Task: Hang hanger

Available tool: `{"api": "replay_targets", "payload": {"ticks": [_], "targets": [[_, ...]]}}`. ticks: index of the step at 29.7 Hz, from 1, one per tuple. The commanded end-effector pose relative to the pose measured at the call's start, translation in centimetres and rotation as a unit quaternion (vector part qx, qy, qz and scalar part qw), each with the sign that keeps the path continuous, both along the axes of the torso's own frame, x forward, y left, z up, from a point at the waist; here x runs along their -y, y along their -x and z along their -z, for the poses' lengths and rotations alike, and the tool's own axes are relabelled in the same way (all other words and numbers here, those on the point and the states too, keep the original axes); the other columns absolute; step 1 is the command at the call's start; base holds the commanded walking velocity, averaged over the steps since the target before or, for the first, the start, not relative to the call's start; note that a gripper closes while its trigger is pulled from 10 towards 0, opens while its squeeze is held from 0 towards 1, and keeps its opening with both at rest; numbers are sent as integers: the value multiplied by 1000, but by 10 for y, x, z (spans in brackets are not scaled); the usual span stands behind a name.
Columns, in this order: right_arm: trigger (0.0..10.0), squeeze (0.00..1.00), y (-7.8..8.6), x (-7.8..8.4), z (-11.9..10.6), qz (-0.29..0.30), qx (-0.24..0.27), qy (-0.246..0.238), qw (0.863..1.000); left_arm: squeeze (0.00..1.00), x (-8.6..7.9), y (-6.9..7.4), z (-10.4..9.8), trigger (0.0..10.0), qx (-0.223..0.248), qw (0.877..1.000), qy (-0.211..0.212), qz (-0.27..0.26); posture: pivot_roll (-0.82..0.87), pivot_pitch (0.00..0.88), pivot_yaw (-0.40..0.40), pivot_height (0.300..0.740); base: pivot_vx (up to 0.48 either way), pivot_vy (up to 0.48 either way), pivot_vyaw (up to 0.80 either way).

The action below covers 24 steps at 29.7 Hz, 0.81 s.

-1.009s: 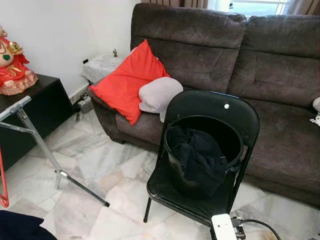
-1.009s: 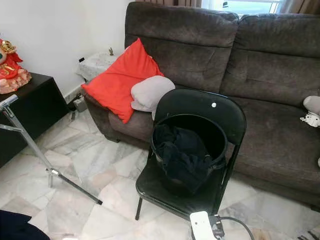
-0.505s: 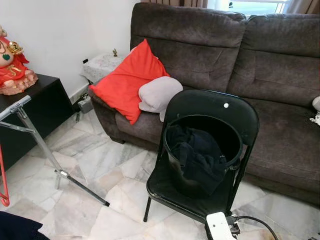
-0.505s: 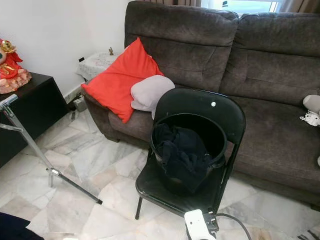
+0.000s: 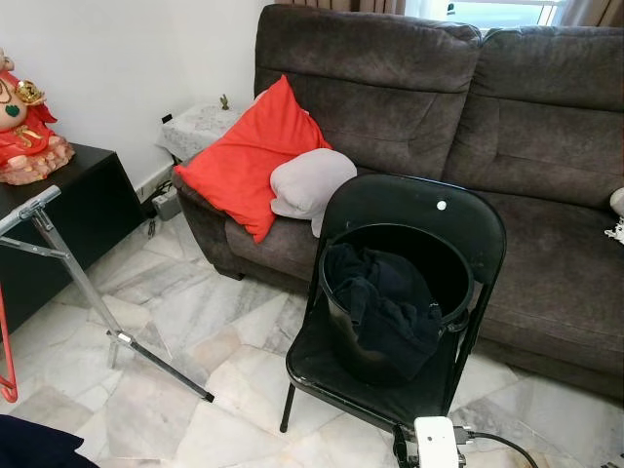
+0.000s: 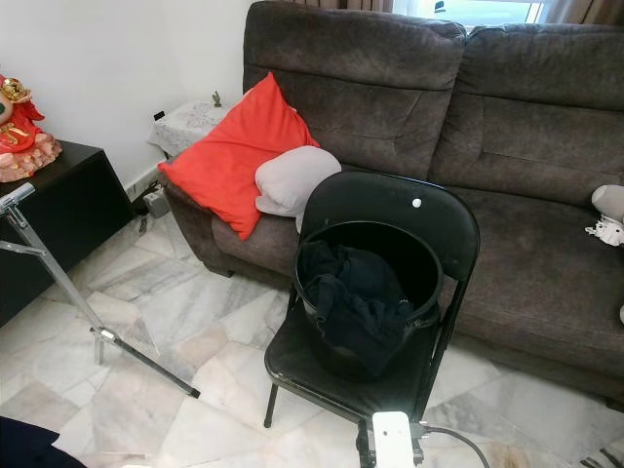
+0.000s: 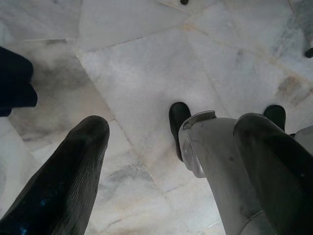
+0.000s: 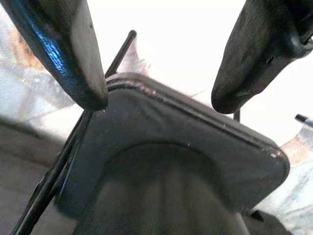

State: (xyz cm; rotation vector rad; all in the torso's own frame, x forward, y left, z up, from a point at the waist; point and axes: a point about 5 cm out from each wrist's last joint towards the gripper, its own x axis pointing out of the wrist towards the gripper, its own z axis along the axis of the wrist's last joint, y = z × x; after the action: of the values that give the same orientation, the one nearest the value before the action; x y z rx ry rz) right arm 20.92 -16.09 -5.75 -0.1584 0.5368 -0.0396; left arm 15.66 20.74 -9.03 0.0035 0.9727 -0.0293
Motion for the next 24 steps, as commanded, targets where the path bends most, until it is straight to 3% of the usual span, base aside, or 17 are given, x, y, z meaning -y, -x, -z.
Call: {"api": "replay_targets", "payload": {"ticks": [1, 2, 3, 5, 6, 7, 9, 13, 17, 20, 21, 24], "targets": [[10000, 0, 3, -1, 0, 6, 10, 5, 1000, 0, -6, 7, 2, 10000, -11, 1000, -5, -4, 16, 50, 79, 740, 0, 0, 0], [10000, 0, 2, 1, -4, 21, 37, 30, 999, 0, -6, 6, 1, 10000, -10, 1000, -5, -4, 17, 52, 76, 740, 0, 0, 0], [10000, 0, -28, 12, -31, 11, 121, 71, 990, 0, -6, 6, 1, 10000, -10, 1000, -5, -3, 10, 52, 72, 740, 0, 0, 0], [10000, 0, -61, 22, -63, -3, 189, 93, 978, 0, -6, 6, 1, 10000, -10, 1000, -5, -3, 10, 52, 72, 740, 0, 0, 0], [10000, 0, -58, 23, -78, -19, 263, 119, 957, 0, -6, 6, 1, 10000, -10, 1000, -5, -3, 10, 52, 72, 740, 0, 0, 0], [10000, 0, -44, 15, -75, -8, 253, 79, 964, 0, -7, 6, 1, 10000, -10, 1000, -5, -3, 10, 52, 72, 740, 0, 0, 0], [10000, 0, -36, 13, -74, -3, 242, 61, 968, 0, -6, 6, 1, 10000, -10, 1000, -5, -3, 5, 55, 67, 740, 0, 0, 0], [10000, 0, -28, 18, -75, 4, 244, 63, 968, 0, -6, 6, 1, 10000, -10, 1000, -4, -2, -2, 55, 67, 740, 0, 0, 0], [10000, 0, 0, 28, -82, 4, 271, 111, 956, 0, -2, 5, 2, 10000, -10, 1000, -3, 5, -19, 52, 67, 740, 0, 0, 0], [10000, 0, 3, 28, -81, -5, 260, 110, 959, 0, 0, 4, 2, 10000, -9, 1000, -3, 6, -23, 53, 68, 740, 0, 0, 0], [10000, 0, 3, 26, -73, -27, 230, 117, 966, 0, 1, 3, 2, 10000, -9, 1000, -3, 8, -23, 53, 68, 740, 0, 0, 0], [10000, 0, -9, 17, -61, -76, 190, 129, 970, 0, 3, 1, 1, 10000, -7, 1000, -1, 10, -19, 52, 72, 740, 0, 0, 0]]}}
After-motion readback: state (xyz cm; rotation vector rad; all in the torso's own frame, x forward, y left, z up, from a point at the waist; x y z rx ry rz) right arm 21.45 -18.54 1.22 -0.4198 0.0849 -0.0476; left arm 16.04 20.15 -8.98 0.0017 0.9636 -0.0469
